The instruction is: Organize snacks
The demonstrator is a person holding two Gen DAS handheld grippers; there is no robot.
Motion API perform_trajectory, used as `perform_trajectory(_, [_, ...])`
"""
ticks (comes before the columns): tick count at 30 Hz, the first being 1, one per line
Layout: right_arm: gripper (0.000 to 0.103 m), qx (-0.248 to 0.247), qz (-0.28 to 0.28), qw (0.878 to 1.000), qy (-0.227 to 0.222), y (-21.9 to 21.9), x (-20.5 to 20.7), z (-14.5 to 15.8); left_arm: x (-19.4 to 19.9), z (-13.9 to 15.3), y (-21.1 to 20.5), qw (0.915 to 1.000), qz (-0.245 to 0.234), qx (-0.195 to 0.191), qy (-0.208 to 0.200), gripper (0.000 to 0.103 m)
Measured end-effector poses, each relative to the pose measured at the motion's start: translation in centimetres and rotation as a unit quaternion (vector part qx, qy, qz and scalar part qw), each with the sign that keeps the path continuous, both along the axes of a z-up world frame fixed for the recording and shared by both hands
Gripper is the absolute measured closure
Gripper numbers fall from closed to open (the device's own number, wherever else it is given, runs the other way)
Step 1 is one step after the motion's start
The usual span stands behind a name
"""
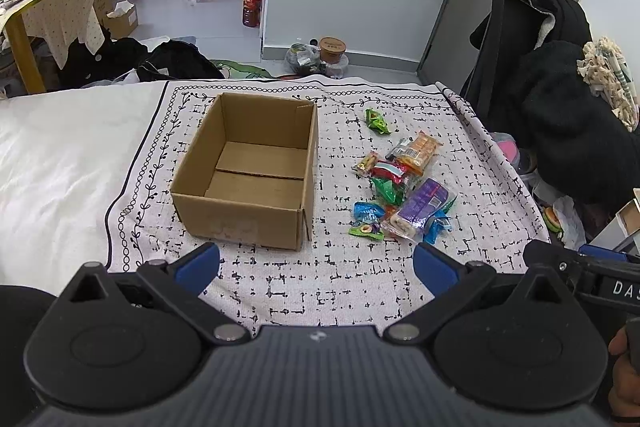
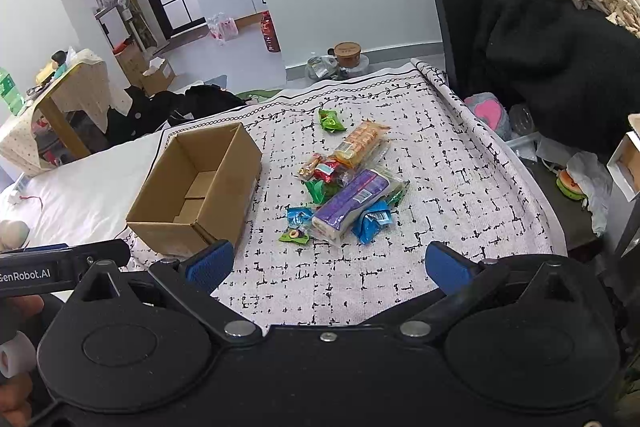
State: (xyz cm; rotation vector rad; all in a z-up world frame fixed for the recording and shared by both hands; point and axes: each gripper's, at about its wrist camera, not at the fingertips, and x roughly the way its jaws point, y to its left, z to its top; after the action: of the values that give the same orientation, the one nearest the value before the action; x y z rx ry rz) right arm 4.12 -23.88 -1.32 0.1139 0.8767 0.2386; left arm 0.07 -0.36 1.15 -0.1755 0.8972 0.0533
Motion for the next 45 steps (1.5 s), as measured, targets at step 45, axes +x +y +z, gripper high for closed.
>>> perform_trajectory(45, [0.0, -0.016, 0.002, 1.0, 0.002, 0.56, 0.32, 0.23, 0.08, 0.4, 0.51, 0.9999, -0.006, -0.009, -0.001, 0.001])
